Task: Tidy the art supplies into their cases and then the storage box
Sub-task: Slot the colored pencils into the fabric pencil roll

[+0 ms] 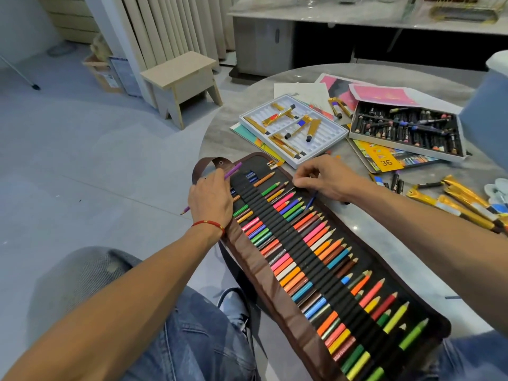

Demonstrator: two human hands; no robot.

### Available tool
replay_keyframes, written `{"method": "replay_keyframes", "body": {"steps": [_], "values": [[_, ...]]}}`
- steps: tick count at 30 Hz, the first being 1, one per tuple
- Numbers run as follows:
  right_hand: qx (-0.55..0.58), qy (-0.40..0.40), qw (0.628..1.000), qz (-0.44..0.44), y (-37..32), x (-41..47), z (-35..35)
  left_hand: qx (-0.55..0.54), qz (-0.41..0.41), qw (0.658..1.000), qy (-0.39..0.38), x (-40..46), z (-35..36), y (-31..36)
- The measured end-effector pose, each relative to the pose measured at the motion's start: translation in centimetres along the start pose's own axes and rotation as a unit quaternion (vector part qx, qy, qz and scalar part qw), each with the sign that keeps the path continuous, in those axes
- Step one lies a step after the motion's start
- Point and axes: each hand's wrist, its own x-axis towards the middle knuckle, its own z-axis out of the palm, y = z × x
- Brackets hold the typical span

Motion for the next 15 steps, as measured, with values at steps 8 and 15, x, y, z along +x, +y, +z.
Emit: {"method": "replay_keyframes", "body": {"steps": [8, 15], "values": [[-0.107, 0.104, 0.989, 0.009, 0.5, -0.4, -0.3, 0.001, -0.001, 1.0, 0.001, 0.0, -0.1, 0.0], [-0.144, 0.099, 0.98, -0.097, -1.2, -1.0, 1.7, -0.003, -0.005, 1.0, -0.001, 0.0, -0.3, 0.1]]}}
